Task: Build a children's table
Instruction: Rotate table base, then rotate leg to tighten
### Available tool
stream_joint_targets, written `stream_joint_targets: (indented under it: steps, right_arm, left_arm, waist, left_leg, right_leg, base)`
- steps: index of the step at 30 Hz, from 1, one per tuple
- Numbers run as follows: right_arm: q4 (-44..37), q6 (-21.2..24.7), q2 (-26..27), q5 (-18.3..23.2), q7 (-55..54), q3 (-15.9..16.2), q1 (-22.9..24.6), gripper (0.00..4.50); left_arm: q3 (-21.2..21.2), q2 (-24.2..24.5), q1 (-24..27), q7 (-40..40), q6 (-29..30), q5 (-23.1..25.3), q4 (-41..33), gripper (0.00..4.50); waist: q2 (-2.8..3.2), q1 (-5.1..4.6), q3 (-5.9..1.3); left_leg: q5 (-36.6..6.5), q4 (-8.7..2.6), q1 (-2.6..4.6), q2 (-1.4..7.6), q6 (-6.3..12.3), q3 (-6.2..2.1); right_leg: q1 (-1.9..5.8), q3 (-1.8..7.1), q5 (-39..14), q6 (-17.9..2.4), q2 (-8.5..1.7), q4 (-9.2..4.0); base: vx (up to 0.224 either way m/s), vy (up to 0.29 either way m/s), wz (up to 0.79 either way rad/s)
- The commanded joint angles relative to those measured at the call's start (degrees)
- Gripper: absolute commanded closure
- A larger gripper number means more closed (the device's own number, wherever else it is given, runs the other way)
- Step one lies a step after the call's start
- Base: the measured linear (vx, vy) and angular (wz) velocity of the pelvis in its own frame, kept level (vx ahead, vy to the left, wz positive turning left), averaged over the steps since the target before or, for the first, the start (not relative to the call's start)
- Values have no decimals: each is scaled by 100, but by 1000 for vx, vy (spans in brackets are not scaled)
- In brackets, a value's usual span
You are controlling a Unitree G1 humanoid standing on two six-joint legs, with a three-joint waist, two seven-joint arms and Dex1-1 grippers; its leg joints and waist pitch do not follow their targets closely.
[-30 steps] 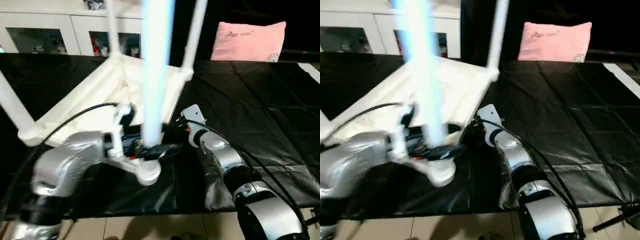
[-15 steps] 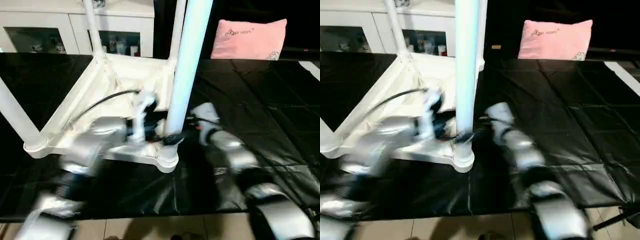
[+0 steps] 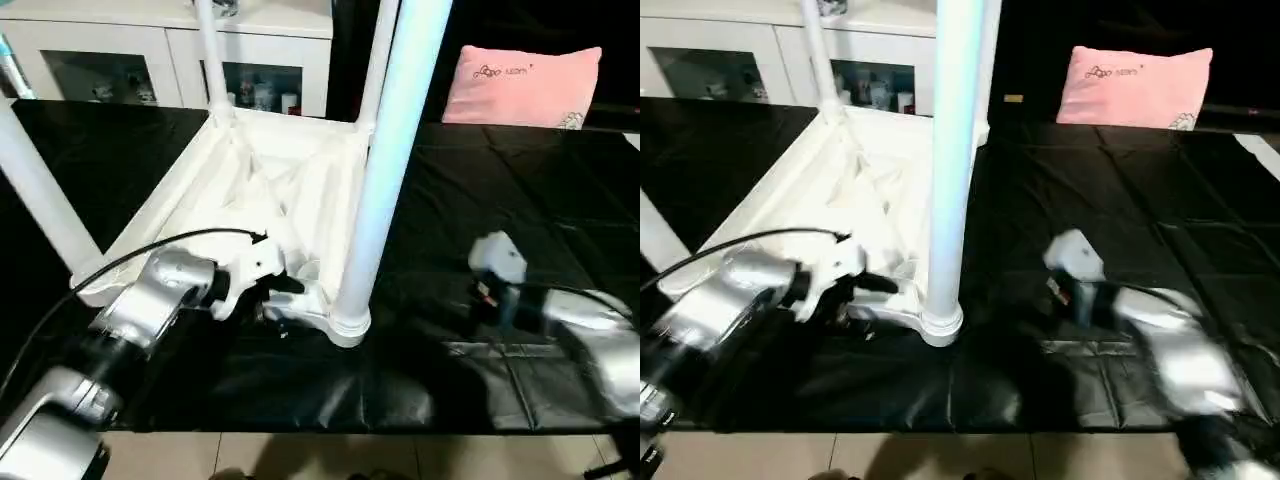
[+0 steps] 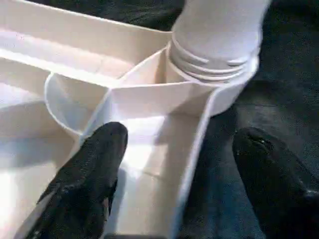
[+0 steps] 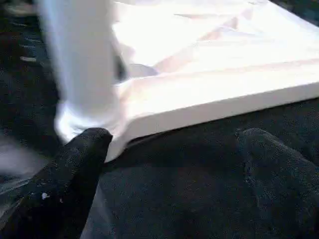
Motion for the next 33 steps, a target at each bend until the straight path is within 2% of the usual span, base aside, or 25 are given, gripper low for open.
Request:
stream_joint_targets:
  steps: [1,2,3,4,5,9,15,18,19,22,25,29,33]
  right_arm:
    - [-312,215,-118,177,226,-74,67,0]
    - [-366,252,-139,208,242,-73,84,0]
    - [-501,359,-193,301,287,-62,124,0]
    - [-567,396,-219,337,318,-38,140,0]
    - [-684,479,-266,388,313,-9,169,0]
    - [-808,607,-303,385,287,8,182,0]
    - [-947,801,-331,461,337,10,199,0]
    - [-1014,896,-362,518,366,43,218,0]
    - [-1017,931,-362,531,375,64,212,0]
    - [-998,973,-333,526,419,146,191,0]
    - [-928,966,-282,495,419,199,138,0]
    - [-735,974,-152,454,409,285,-2,0]
    - [-517,897,-83,353,430,445,-138,0]
  left_arm:
    - [-40,-78,-221,-51,-293,181,323,99]
    - [-35,-104,-264,-62,-341,196,410,99]
    - [-22,-169,-375,-101,-449,222,629,116]
    - [-25,-199,-453,-164,-498,232,769,128]
    - [-54,-230,-580,-299,-643,286,1035,136]
    - [-98,-264,-785,-541,-855,367,1479,173]
    - [-196,-297,-959,-1010,-998,492,1828,220]
    - [-183,-369,-1067,-1117,-1153,562,2088,227]
    - [-159,-400,-1099,-1139,-1186,563,2156,250]
    - [-117,-461,-1154,-1194,-1239,552,2261,262]
    - [-84,-504,-1170,-1241,-1254,536,2289,295]
    - [-22,-579,-1211,-1340,-1307,544,2397,305]
    - [17,-639,-1243,-1420,-1375,550,2522,343]
  waist:
    - [30,28,-403]
    - [30,30,-404]
    - [56,30,-401]
    - [40,40,-402]
    - [59,51,-408]
    - [56,75,-409]
    - [76,109,-417]
    - [93,121,-416]
    - [92,126,-415]
    - [82,129,-413]
    - [79,134,-415]
    - [75,131,-413]
    - [78,123,-423]
  left_leg:
    - [-1462,-390,4,81,210,-29]
    - [-1448,-384,10,77,217,-23]
    - [-1448,-375,12,69,226,-17]
    - [-1452,-367,22,64,238,-10]
    - [-1456,-375,24,75,231,-24]
    - [-1467,-385,30,81,187,-32]
    - [-1393,-391,29,95,179,-33]
    - [-1412,-391,33,101,162,-34]
    - [-1416,-391,34,100,159,-36]
    - [-1449,-392,36,105,149,-37]
    - [-1431,-391,33,109,148,-37]
    - [-1437,-386,32,98,150,-33]
    - [-1375,-388,30,103,140,-35]
  right_leg:
    - [313,259,-1982,-824,-375,-525]
    - [305,255,-2013,-825,-378,-532]
    - [298,254,-2068,-837,-380,-552]
    - [294,254,-2100,-813,-375,-565]
    - [296,250,-2131,-824,-383,-549]
    - [297,241,-2145,-813,-389,-553]
    - [314,252,-1791,-980,-401,-527]
    - [324,254,-1729,-1038,-414,-517]
    - [330,251,-1711,-1046,-411,-517]
    - [330,253,-1739,-1062,-422,-515]
    - [334,255,-1762,-1078,-428,-519]
    - [331,251,-1800,-1078,-425,-528]
    - [335,248,-1605,-1157,-420,-500]
  base:
    - [0,0,0]
    - [0,0,0]
    - [0,0,0]
    - [0,0,0]
    - [0,0,0]
    - [0,0,0]
    - [0,0,0]
    - [0,0,0]
    - [0,0,0]
    - [0,0,0]
    - [0,0,0]
    - [0,0,0]
    - [0,0,0]
